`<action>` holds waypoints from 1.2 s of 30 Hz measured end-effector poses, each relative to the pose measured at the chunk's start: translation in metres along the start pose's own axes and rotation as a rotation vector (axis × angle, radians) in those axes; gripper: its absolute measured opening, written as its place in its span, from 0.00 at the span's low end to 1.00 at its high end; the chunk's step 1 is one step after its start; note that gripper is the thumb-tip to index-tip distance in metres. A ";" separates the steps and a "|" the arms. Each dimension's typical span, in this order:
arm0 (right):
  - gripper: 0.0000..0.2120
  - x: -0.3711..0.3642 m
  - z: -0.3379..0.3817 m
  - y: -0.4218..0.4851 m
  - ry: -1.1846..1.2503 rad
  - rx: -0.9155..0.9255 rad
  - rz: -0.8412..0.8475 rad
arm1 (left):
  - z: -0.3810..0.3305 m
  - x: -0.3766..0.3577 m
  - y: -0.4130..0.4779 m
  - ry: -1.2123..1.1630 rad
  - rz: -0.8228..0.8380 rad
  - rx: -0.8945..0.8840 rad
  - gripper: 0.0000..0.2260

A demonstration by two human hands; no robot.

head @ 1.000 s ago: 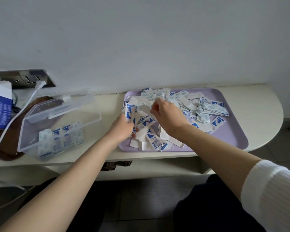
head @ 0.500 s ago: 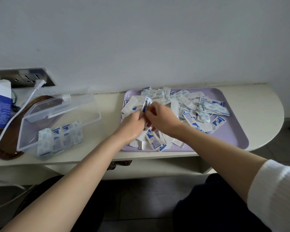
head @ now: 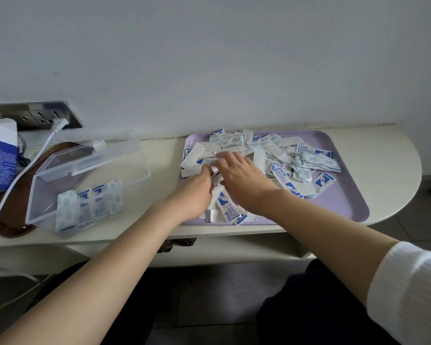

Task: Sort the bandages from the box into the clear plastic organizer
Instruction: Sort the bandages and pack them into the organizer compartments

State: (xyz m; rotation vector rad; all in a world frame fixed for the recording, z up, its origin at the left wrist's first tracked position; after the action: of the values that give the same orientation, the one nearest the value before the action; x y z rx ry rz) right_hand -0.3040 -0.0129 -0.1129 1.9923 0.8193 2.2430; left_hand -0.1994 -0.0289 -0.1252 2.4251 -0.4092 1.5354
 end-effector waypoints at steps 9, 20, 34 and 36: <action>0.17 -0.029 -0.008 -0.012 0.103 -0.157 0.198 | 0.018 -0.017 -0.009 0.351 -0.052 -0.135 0.12; 0.24 -0.026 0.002 -0.016 0.266 -0.179 0.239 | 0.015 -0.018 -0.021 0.317 -0.124 -0.112 0.17; 0.14 -0.018 0.001 -0.009 0.234 -0.121 0.079 | 0.016 -0.010 -0.024 0.124 -0.204 -0.018 0.06; 0.11 -0.016 -0.005 -0.006 0.328 -0.200 0.045 | 0.019 -0.003 -0.023 0.014 -0.256 0.009 0.04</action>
State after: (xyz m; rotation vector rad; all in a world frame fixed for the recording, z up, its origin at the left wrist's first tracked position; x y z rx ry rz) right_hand -0.3076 -0.0148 -0.1298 1.5988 0.5424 2.6012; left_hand -0.1765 -0.0133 -0.1369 2.3632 -0.0844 1.4452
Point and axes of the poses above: each hand's wrist, its own y-axis towards the middle knuckle, its own x-axis out of the back of the hand, z = x × y, the point moved 4 cm from there along y, towards the middle knuckle, and after that the axes turned 15 degrees about -z, right-handed, at the moved point
